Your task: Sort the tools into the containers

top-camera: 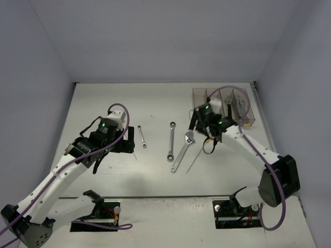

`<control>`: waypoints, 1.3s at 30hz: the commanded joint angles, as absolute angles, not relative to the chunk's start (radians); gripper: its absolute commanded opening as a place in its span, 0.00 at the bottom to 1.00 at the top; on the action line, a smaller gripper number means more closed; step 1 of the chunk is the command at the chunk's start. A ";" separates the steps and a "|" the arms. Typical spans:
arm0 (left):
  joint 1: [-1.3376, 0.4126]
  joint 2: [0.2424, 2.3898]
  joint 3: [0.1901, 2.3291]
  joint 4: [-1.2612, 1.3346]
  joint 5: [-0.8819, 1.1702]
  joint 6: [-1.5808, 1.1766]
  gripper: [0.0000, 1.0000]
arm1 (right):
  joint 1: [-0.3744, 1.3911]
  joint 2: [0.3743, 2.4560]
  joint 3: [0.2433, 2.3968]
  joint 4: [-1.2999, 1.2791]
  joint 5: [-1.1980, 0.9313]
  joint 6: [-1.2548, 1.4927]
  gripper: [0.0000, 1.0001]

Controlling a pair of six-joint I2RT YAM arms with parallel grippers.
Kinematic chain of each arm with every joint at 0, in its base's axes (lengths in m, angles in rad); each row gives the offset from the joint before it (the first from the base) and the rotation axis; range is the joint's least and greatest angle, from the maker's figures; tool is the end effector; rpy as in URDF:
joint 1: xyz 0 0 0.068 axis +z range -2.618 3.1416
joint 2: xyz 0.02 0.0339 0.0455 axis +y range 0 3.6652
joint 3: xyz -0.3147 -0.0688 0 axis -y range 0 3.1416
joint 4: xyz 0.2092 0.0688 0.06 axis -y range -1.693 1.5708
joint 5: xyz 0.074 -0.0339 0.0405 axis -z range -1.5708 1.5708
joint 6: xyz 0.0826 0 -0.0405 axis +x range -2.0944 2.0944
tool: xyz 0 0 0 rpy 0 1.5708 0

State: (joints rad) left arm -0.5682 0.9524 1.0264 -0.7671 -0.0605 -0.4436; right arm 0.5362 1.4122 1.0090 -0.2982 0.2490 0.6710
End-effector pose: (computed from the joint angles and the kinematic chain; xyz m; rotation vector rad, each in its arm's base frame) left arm 0.1393 -0.0830 0.3453 0.1109 2.3029 -0.4633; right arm 0.2717 0.1378 0.2979 0.2843 2.2543 0.3641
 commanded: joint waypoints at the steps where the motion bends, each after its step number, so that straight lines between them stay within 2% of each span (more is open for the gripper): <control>1: -0.561 0.933 1.038 -0.783 -0.067 -0.432 0.87 | 0.659 1.456 0.963 -0.291 0.386 1.050 0.70; 7: -0.561 0.929 1.032 -0.807 -0.034 -0.445 0.87 | 0.749 1.630 1.029 -0.287 0.420 1.201 0.61; 12: -0.561 0.897 1.026 -0.811 -0.023 -0.453 0.87 | 0.747 1.718 1.069 -0.287 0.442 1.246 0.59; 29: -0.560 0.910 1.014 -0.810 -0.028 -0.456 0.87 | 0.700 1.856 1.089 -0.287 0.401 1.224 0.52; 35: -0.561 0.911 1.010 -0.811 -0.038 -0.451 0.87 | 0.701 1.884 1.076 -0.297 0.384 1.233 0.43; 39: -0.560 0.907 1.009 -0.811 -0.044 -0.460 0.87 | 0.704 1.903 1.068 -0.332 0.364 1.217 0.40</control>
